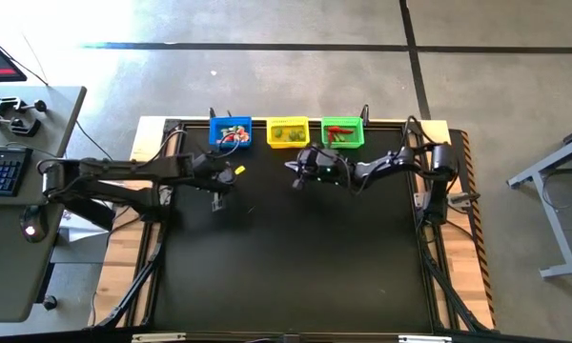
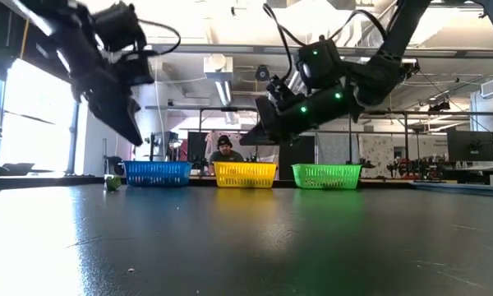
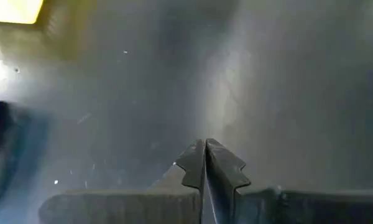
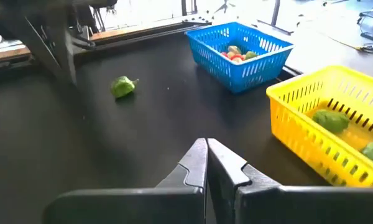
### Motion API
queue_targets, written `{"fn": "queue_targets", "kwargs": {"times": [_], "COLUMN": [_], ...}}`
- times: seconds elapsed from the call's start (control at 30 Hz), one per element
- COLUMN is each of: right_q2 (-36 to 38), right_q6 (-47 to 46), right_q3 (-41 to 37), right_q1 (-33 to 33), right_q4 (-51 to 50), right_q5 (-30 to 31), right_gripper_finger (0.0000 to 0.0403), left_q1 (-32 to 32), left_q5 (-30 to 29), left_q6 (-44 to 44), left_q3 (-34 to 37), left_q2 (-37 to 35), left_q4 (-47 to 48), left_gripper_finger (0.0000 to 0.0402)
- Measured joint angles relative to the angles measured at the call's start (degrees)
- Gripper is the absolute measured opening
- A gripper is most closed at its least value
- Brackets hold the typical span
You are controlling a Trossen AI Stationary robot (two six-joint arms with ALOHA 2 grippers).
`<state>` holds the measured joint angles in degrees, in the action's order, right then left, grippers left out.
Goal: Sort produce into baskets
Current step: Put the green chili pepper into the yellow bin
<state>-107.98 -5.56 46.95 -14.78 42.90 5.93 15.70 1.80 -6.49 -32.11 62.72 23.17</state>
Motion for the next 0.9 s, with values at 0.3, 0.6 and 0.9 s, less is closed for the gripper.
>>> {"fn": "queue_targets", "kwargs": {"times": [0.3,0.6,0.9], "right_q2": [0.0,0.0,0.0], "right_q6": [0.11,0.42,0.42], "right_q3": [-1.89,-1.87,-1.82], "right_q1": [-0.05,-0.05,-0.05], "right_q4": [2.04,2.4,2.37], "right_q5": [0.08,-0.06,-0.13], "right_gripper_finger": [0.0,0.0,0.0], "left_q1": [-6.75,-10.78,-12.57], "left_q5": [-8.31,-22.75,-31.84], "left_q6": [-8.21,-34.04,-44.73], "left_q3": [-6.67,-7.68,-7.68], "left_q2": [3.04,13.81,21.85], "left_q4": [16.08,21.93,19.72], "left_gripper_finger": [0.004,0.0114,0.0135]}}
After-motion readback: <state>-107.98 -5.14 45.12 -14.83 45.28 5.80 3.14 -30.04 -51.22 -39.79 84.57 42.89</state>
